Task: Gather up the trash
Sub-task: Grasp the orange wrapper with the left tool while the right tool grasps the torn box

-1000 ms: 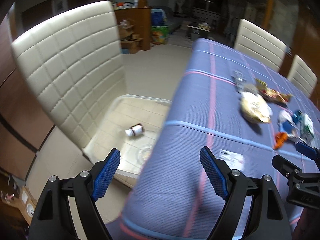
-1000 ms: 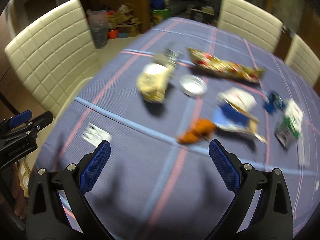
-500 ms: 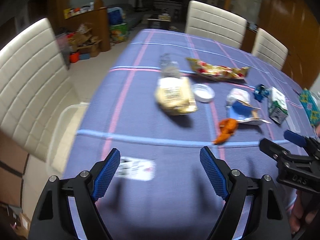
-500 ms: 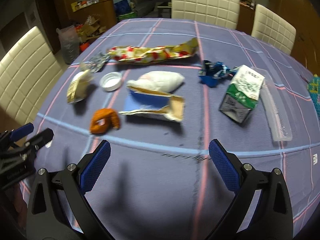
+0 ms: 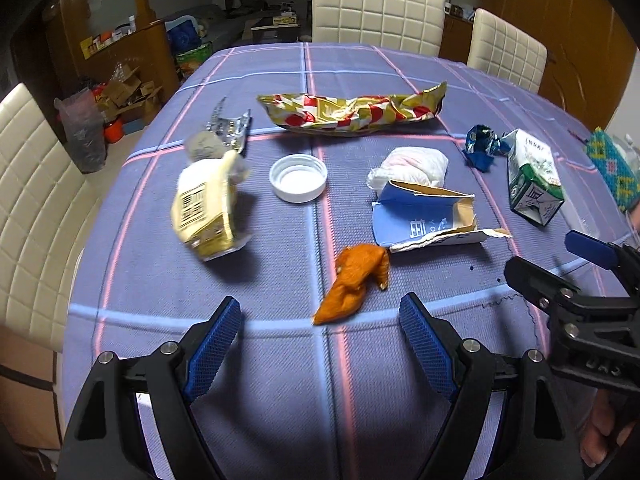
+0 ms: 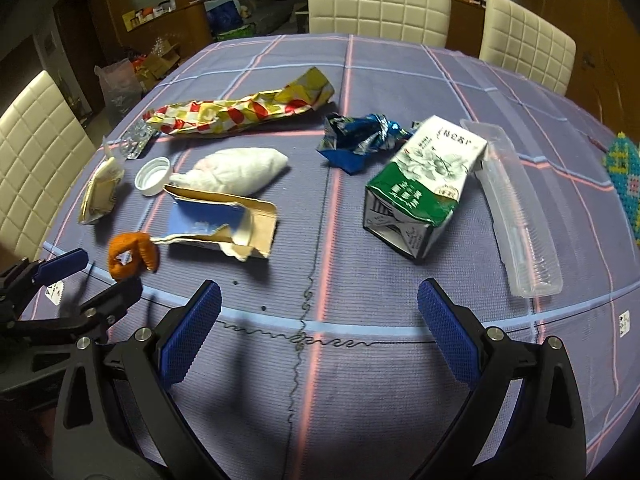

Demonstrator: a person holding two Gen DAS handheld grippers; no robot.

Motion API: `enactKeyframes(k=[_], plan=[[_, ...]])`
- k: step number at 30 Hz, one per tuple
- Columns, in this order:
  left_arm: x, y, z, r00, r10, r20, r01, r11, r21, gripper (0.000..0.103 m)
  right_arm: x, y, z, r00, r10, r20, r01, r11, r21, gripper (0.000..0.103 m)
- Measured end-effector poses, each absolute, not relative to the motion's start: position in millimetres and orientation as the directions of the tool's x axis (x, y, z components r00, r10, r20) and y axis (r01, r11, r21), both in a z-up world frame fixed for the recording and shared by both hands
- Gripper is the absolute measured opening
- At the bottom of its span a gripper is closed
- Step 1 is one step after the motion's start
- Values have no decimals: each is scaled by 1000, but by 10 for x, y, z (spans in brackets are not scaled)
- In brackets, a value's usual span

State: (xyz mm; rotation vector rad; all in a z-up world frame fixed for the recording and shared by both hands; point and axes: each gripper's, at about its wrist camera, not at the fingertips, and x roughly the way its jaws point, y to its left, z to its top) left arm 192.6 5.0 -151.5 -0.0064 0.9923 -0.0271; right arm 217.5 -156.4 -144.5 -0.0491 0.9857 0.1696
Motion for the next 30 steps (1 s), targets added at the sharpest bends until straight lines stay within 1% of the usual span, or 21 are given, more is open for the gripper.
enactKeyframes(k=[6, 7, 8, 9, 10, 11, 13, 16, 25, 30], plan=[[1983, 30, -1558, 557, -26, -830, 15, 1000, -21, 79, 2191, -1580, -1474, 532, 135, -836, -170, 984, 51, 97], [1979, 40, -1555, 563, -28, -826, 12, 1000, -26, 68, 2193, -1573, -1477, 531, 137, -836, -171, 984, 53, 97], [1975, 55, -1545, 570, -20, -822, 8, 1000, -19, 50, 2195, -1554, -1483, 527, 142, -838, -176, 983, 56, 97], [1962, 74, -1529, 575, -23, -818, 12, 1000, -20, 40, 2199, -1529, -1489, 524, 146, -839, -181, 982, 58, 97], [1953, 111, -1515, 571, -42, -820, 19, 999, -38, 23, 2197, -1499, -1496, 521, 151, -840, -188, 980, 60, 97], [1946, 148, -1509, 566, -53, -822, 18, 998, -52, 15, 2193, -1453, -1506, 516, 158, -842, -199, 978, 61, 97], [1909, 247, -1504, 563, -62, -824, 8, 998, -69, 13, 2184, -1370, -1521, 510, 168, -844, -218, 974, 62, 97], [1850, 386, -1487, 570, -43, -820, -25, 997, -70, 11, 2176, -1209, -1539, 502, 189, -844, -252, 965, 66, 97], [1778, 648, -1442, 592, -18, -805, -60, 996, -66, 11, 2354, -894, -1587, 477, 209, -854, -271, 959, 83, 97], [1833, 679, -1451, 593, -19, -805, -55, 996, -65, 11, 2493, -763, -1632, 479, 179, -859, -264, 963, 53, 97]])
